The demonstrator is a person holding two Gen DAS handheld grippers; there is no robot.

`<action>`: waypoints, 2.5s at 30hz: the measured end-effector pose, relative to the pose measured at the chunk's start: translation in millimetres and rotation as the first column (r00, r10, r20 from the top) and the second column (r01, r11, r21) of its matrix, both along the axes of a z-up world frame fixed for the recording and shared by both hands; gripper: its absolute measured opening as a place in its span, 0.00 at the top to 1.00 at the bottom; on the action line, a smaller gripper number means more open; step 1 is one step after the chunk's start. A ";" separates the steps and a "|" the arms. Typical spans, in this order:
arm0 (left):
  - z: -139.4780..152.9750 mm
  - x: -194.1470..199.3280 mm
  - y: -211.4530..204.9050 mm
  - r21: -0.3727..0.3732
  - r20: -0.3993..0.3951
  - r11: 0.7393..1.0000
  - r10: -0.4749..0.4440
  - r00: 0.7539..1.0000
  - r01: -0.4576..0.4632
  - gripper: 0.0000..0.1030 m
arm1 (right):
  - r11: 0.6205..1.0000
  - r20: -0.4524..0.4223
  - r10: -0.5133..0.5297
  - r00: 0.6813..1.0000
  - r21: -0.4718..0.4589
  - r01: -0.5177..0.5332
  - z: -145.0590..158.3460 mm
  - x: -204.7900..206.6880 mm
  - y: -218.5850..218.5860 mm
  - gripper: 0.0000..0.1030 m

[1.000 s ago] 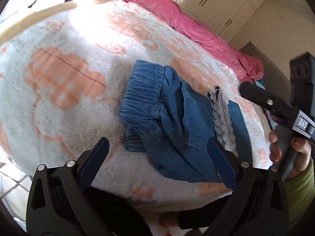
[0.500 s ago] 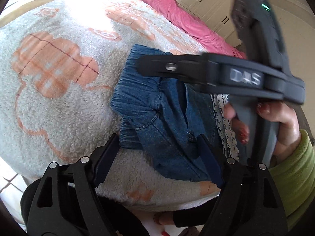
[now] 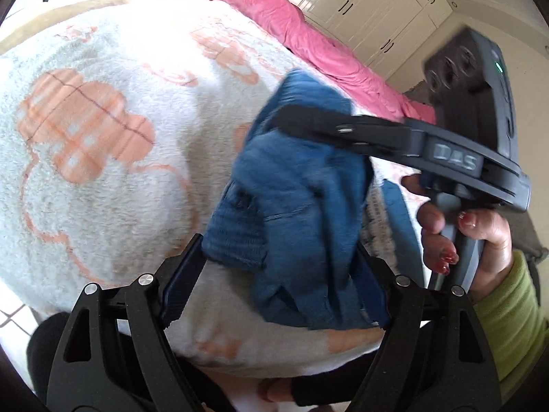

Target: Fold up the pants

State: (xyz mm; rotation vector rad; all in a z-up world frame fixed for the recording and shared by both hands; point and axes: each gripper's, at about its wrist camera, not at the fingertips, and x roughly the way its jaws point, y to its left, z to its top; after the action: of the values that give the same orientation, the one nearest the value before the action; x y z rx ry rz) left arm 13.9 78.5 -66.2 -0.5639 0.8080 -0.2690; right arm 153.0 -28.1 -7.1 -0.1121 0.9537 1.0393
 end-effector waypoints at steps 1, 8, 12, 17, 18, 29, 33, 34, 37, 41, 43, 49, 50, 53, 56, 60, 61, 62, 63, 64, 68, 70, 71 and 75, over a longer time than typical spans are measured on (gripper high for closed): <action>2.6 1.3 -4.1 -0.022 -0.002 1.000 -0.007 1.000 0.007 0.28 | 1.000 -0.005 -0.002 1.000 0.019 0.002 4.9 0.4 -8.6 0.66; 28.0 10.1 -53.4 -0.073 0.027 0.990 -0.120 0.992 0.122 0.24 | 0.994 0.016 -0.056 0.998 0.098 0.055 26.4 5.7 -76.2 0.65; 43.2 15.4 -85.7 -0.045 0.044 0.985 -0.164 0.985 0.166 0.23 | 0.988 0.036 -0.090 0.995 0.127 0.084 30.1 5.1 -110.3 0.63; 53.3 24.8 -127.8 -0.011 0.048 0.972 -0.234 0.971 0.235 0.21 | 0.978 0.041 -0.144 0.989 0.155 0.136 28.4 3.7 -155.4 0.45; 54.0 24.8 -138.7 -0.004 0.055 0.966 -0.260 0.964 0.260 0.20 | 0.974 0.030 -0.164 0.986 0.165 0.156 27.3 4.2 -165.6 0.41; 35.5 27.9 -176.6 0.063 0.021 0.901 -0.431 0.902 0.429 0.19 | 0.938 0.001 -0.330 0.944 0.111 0.328 1.6 -4.6 -240.0 0.40; 32.5 22.3 -182.6 0.073 0.007 0.894 -0.445 0.896 0.443 0.19 | 0.948 0.019 -0.317 0.948 -0.010 0.317 -22.6 -11.4 -211.7 0.41; 31.7 20.0 -182.9 0.076 0.006 0.889 -0.453 0.891 0.451 0.19 | 0.942 0.026 -0.331 0.943 -0.053 0.332 -30.6 -9.5 -211.5 0.41; 34.8 16.3 -177.7 0.075 0.013 0.883 -0.465 0.885 0.463 0.18 | 0.926 0.000 -0.368 0.930 -0.091 0.367 -48.0 -4.5 -224.3 0.41; 37.4 16.4 -171.2 0.073 0.028 0.893 -0.446 0.895 0.443 0.16 | 0.916 -0.028 -0.399 0.916 -0.063 0.397 -48.4 -7.6 -240.3 0.41; 45.8 16.1 -177.1 0.111 0.024 0.902 -0.422 0.906 0.417 0.12 | 0.914 -0.029 -0.404 0.914 -0.057 0.402 -46.2 -9.9 -241.5 0.41; 56.0 11.6 -164.7 0.218 0.037 0.913 -0.362 0.932 0.346 0.12 | 0.901 0.019 -0.433 0.901 0.040 0.432 -19.0 -31.9 -255.1 0.29; 57.1 9.3 -161.7 0.229 0.044 0.913 -0.356 0.933 0.338 0.12 | 0.895 0.027 -0.445 0.895 0.053 0.443 -14.9 -36.6 -258.2 0.29; 62.7 6.1 -158.0 0.255 0.062 0.913 -0.345 0.936 0.320 0.10 | 0.887 0.050 -0.459 0.887 0.071 0.456 -4.3 -48.2 -263.1 0.29; 68.3 3.9 -155.8 0.273 0.075 0.912 -0.338 0.938 0.307 0.09 | 0.881 0.083 -0.472 0.877 0.083 0.466 5.8 -57.5 -266.9 0.26; 74.0 -0.3 -153.0 0.280 0.087 0.913 -0.331 0.939 0.296 0.09 | 0.875 0.130 -0.483 0.866 0.094 0.474 18.8 -69.8 -267.1 0.20; 74.9 -1.6 -151.9 0.281 0.090 0.914 -0.330 0.940 0.294 0.09 | 0.874 0.133 -0.486 0.864 0.098 0.476 20.8 -70.8 -266.8 0.19; 76.1 -3.1 -150.4 0.283 0.093 0.915 -0.326 0.941 0.289 0.09 | 0.873 0.138 -0.488 0.862 0.101 0.477 23.2 -73.1 -266.7 0.18; 77.4 -4.0 -149.4 0.285 0.095 0.915 -0.323 0.942 0.285 0.09 | 0.872 0.146 -0.490 0.859 0.103 0.479 25.4 -75.2 -266.4 0.17; 78.0 -4.3 -148.5 0.286 0.096 0.915 -0.321 0.942 0.283 0.09 | 0.871 0.162 -0.492 0.855 0.100 0.482 26.7 -76.8 -266.2 0.17; 81.7 -7.1 -144.0 0.293 0.099 0.917 -0.309 0.946 0.269 0.09 | 0.863 0.185 -0.506 0.843 0.107 0.494 33.5 -84.3 -267.2 0.16; 81.5 -6.6 -141.9 0.294 0.100 0.920 -0.300 0.949 0.260 0.09 | 0.860 0.195 -0.510 0.838 0.108 0.499 35.1 -86.6 -267.2 0.16; 81.3 -6.5 -140.6 0.295 0.100 0.921 -0.297 0.950 0.257 0.09 | 0.857 0.204 -0.515 0.832 0.105 0.505 35.6 -88.2 -267.5 0.16; 79.4 -5.1 -135.9 0.294 0.094 0.924 -0.282 0.955 0.244 0.09 | 0.849 0.205 -0.528 0.824 0.103 0.518 34.0 -92.2 -270.8 0.16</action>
State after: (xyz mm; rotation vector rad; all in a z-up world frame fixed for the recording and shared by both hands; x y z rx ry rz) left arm 8.8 -57.4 13.2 -0.1664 0.7741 -0.4278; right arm 60.8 -298.9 26.9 0.0677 0.6934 0.5188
